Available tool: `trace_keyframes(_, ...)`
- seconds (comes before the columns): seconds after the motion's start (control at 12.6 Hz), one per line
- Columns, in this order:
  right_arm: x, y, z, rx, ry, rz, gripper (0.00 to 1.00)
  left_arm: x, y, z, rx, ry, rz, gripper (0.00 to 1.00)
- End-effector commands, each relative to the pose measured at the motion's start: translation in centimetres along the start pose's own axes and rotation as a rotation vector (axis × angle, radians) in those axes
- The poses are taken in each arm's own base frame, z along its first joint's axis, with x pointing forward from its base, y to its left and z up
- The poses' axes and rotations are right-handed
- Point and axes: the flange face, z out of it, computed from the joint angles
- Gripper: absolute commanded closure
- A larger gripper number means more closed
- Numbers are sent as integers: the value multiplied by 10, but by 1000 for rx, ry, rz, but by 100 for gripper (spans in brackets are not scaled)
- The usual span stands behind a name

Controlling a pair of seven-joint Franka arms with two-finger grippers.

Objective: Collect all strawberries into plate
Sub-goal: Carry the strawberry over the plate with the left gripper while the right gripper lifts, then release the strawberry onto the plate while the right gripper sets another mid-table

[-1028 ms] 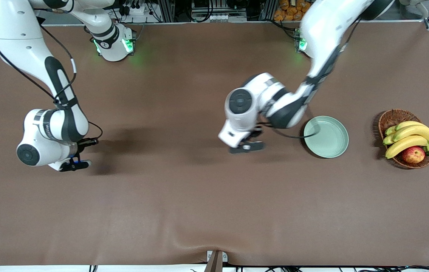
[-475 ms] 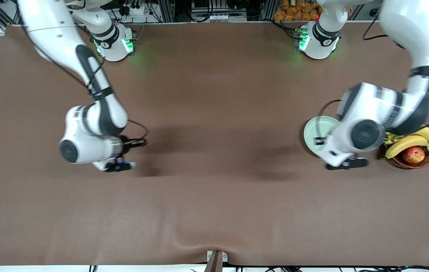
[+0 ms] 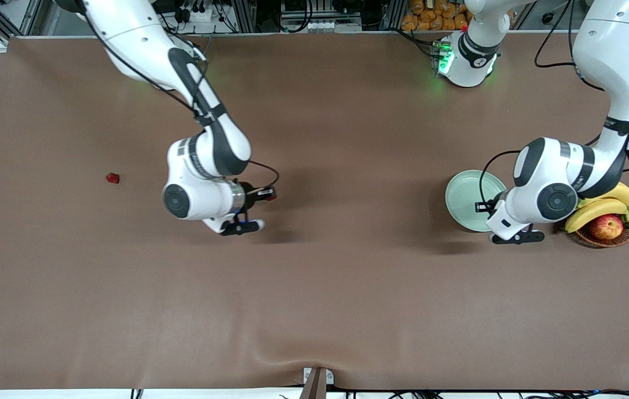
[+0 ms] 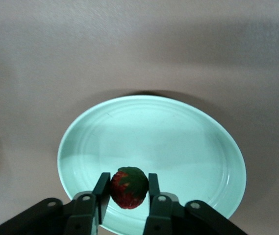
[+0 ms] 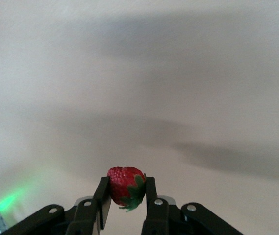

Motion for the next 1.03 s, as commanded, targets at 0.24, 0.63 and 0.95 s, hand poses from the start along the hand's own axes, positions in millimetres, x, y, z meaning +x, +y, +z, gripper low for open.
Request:
trace_keyframes(0.24,3,-29,58,-18,23,-19,79,-13,6,-61,8,76,-6,0)
trace_keyframes(0.63,15,-22,41,-33,103,-49,16,-34,136,-112,-101,90,-54,0)
trace_keyframes(0.95,35,51,-47,-100,162,-103,0,-54,290,-108,-166,74,-175,0)
